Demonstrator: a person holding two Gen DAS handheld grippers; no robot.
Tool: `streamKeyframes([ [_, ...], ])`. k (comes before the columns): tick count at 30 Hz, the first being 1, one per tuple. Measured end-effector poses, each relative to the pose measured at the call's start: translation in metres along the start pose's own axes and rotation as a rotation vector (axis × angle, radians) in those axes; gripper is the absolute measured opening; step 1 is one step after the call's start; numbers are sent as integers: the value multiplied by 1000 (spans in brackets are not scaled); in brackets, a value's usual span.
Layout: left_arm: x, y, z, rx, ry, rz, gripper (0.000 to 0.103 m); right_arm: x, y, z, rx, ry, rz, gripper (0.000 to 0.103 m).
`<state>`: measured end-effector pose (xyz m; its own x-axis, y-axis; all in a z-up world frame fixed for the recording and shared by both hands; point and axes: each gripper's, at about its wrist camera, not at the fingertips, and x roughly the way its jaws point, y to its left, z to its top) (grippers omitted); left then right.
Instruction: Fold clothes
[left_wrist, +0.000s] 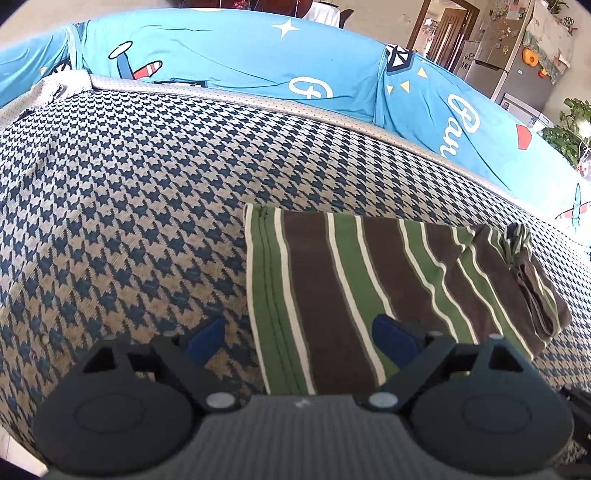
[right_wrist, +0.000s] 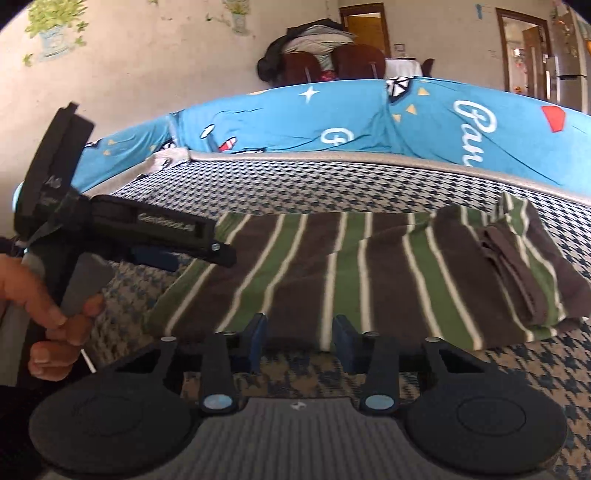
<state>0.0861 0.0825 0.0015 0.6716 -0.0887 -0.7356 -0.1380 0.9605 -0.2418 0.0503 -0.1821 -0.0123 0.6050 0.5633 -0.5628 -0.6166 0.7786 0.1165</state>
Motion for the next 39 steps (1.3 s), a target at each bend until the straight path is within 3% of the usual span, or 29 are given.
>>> streamKeyframes([
  [7, 3, 9, 5, -52, 58, -53, 91, 12, 36, -3, -151, 5, 97, 40],
  [27, 0, 26, 6, -119, 127, -122, 94, 58, 77, -18, -503, 18, 109, 40],
  [31, -3, 30, 5, -130, 145, -144, 95, 64, 76, -19, -507, 5, 92, 39],
  [37, -11, 34, 3, -141, 163, -187, 97, 56, 68, -17, -354, 14, 114, 12],
  [39, -14, 36, 2, -146, 168, -200, 99, 56, 56, -12, -251, 26, 141, 10],
])
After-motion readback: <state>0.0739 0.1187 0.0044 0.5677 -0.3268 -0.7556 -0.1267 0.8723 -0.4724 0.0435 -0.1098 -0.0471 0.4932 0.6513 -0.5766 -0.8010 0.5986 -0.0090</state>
